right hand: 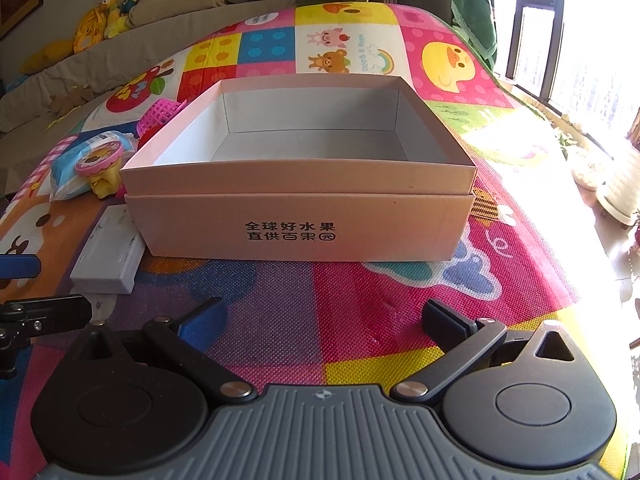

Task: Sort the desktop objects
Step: 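Move both tools toward the objects beside the pink box, then grasp the white battery case with the left tool while the right tool reaches for the pudding cup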

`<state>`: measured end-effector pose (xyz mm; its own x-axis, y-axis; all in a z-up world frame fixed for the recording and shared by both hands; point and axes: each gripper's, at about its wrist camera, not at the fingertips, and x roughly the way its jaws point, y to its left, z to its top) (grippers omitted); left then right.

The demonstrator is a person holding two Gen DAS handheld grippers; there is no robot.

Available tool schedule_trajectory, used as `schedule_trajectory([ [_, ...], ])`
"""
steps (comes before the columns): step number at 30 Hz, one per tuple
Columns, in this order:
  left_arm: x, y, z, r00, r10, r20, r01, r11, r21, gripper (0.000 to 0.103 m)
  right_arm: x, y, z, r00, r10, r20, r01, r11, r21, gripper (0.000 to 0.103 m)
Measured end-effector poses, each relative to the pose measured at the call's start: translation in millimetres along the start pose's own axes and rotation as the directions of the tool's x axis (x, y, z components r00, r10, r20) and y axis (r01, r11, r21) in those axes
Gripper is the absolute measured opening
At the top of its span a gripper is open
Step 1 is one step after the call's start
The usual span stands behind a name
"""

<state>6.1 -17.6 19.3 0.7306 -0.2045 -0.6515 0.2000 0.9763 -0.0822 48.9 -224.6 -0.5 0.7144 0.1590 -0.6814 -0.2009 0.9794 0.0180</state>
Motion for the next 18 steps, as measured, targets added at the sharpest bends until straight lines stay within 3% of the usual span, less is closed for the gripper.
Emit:
schedule_trajectory([
  [7, 27.7, -8.0, 21.8, 0.995, 0.099, -0.001, -0.099, 0.995, 0.022, 0.103, -1.0, -2.6, -0.8, 1.000, 0.011, 0.001, -0.011, 1.000, 0.001, 0.103],
  [9, 27.4, -2.7, 24.2, 0.990, 0.142, 0.016, -0.143, 0.987, 0.069, 0.103, -0.8, -1.5, -0.6, 1.000, 0.006, -0.005, -0.006, 1.000, -0.007, 0.103],
  [12, 21.4, 13.0, 22.4, 0.960, 0.272, 0.072, -0.279, 0.954, 0.110, 0.103, -0.7, -1.2, -0.6, 1.000, 0.004, -0.004, -0.005, 1.000, -0.012, 0.103],
  [15, 14.7, 41.1, 23.7, 0.924, 0.375, 0.073, -0.379, 0.923, 0.058, 0.103, -1.3, -1.7, -1.0, 1.000, 0.006, 0.000, -0.006, 1.000, -0.008, 0.103],
  [16, 10.6, 50.6, 24.5, 0.932, 0.357, 0.068, -0.359, 0.933, 0.024, 0.103, -1.0, -1.4, -0.9, 1.000, 0.005, 0.000, -0.005, 1.000, -0.008, 0.103],
  [18, 3.9, 63.0, 26.2, 0.969, 0.244, 0.034, -0.242, 0.969, -0.043, 0.103, -1.2, -1.3, -1.2, 1.000, 0.004, 0.001, -0.004, 1.000, -0.008, 0.103],
])
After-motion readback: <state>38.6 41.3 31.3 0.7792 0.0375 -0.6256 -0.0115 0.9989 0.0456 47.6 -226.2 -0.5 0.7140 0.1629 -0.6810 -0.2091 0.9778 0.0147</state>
